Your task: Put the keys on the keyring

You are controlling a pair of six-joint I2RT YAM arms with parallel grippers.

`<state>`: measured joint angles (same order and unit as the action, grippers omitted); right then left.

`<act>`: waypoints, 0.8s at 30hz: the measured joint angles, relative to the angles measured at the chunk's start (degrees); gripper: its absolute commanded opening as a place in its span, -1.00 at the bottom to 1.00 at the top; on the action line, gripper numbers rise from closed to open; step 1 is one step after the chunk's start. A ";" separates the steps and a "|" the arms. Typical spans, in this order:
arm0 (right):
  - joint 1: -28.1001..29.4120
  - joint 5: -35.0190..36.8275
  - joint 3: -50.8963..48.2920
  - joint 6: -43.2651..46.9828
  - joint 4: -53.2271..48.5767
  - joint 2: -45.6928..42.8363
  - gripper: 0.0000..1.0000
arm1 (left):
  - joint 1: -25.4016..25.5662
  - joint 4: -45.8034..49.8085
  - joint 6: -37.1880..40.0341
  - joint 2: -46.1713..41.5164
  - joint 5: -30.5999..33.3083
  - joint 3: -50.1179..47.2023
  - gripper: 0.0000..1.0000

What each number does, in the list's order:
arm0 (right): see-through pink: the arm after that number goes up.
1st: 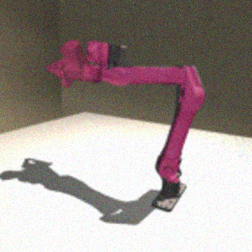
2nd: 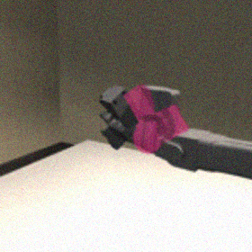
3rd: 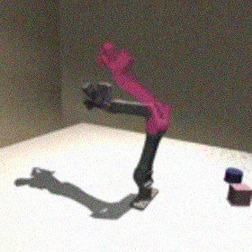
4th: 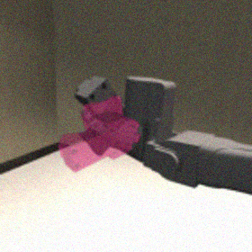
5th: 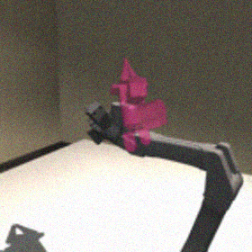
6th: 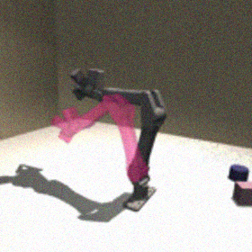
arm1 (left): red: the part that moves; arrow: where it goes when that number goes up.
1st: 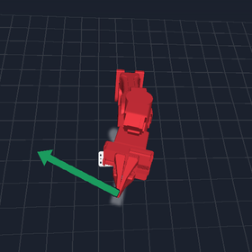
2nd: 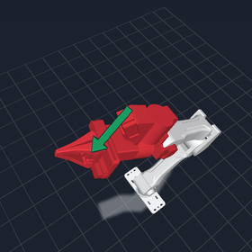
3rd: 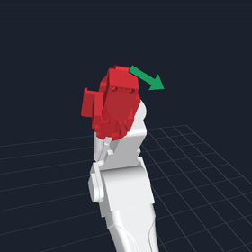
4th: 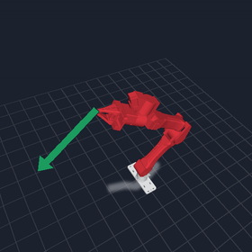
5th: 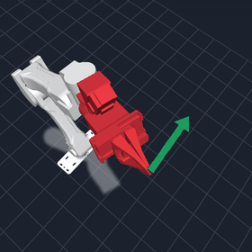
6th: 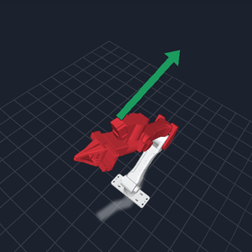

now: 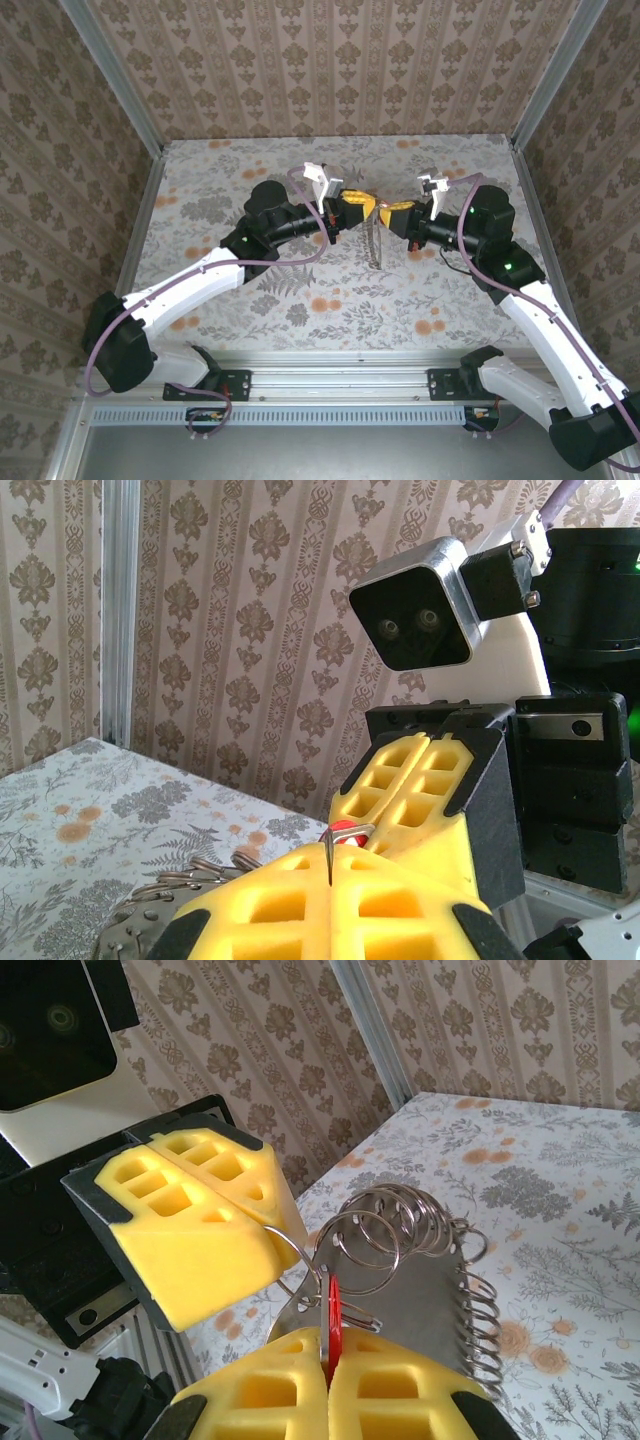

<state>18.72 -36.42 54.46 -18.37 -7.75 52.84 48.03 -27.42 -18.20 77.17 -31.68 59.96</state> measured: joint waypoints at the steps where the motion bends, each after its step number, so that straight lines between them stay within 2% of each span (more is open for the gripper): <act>1: 0.00 0.00 0.00 0.00 0.00 0.00 -1.00 | 0.00 0.00 0.00 0.00 0.00 0.00 -1.00; 24: -0.31 1.53 4.98 3.48 -3.21 1.44 -1.00 | 0.00 0.00 -0.02 0.02 -0.63 0.02 -1.00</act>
<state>18.41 -34.89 59.44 -14.90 -10.96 54.28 48.03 -27.42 -18.22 77.19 -32.32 59.99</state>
